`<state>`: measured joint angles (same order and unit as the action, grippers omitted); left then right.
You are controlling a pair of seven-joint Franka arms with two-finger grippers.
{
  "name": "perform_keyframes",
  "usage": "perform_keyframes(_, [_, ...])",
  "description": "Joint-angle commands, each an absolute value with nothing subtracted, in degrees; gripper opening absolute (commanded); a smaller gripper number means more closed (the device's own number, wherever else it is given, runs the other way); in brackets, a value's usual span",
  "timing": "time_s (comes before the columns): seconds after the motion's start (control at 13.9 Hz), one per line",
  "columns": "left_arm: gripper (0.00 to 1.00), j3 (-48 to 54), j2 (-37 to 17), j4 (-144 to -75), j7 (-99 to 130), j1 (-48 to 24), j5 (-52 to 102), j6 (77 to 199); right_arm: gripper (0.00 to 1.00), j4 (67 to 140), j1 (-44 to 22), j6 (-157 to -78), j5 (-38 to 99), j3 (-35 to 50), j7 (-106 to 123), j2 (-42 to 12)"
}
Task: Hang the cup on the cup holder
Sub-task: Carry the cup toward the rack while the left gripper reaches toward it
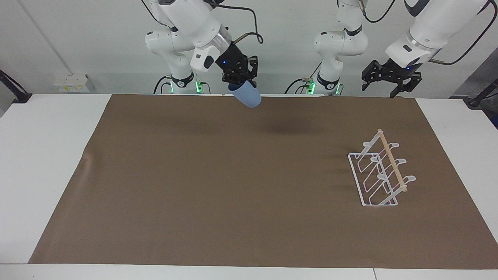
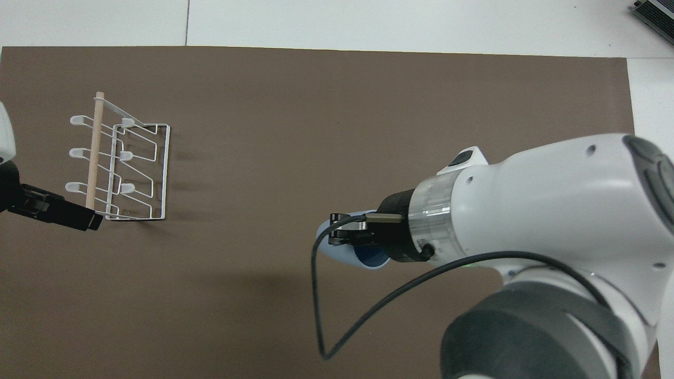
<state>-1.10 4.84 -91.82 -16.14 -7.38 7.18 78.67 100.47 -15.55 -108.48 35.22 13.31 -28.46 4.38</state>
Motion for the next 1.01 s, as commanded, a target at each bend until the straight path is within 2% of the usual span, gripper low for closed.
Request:
perform_keyframes(0.0, [1.0, -0.09, 6.76, -92.9, -23.96, -8.0, 9.83, 76.64, 0.0, 100.9, -16.61, -110.04, 40.32, 13.01, -40.74, 5.01])
perform_keyframes(0.29, [1.0, 2.89, 8.34, -95.09, -36.35, -8.09, 11.95, 74.37, 0.0, 100.9, -16.96, -112.75, 43.86, 14.76, -57.44, 5.1])
perform_keyframes(0.57, [1.0, 4.66, 11.24, -101.33, -53.13, -9.13, 12.83, 80.85, 0.0, 100.81, -17.57, -121.18, 45.53, 15.64, -74.5, 4.57])
perform_keyframes(0.93, [1.0, 4.66, 11.51, -102.13, -66.87, -10.89, 18.88, 83.93, 0.0, 100.46, -18.28, -128.22, 46.23, 15.56, -86.2, 3.43])
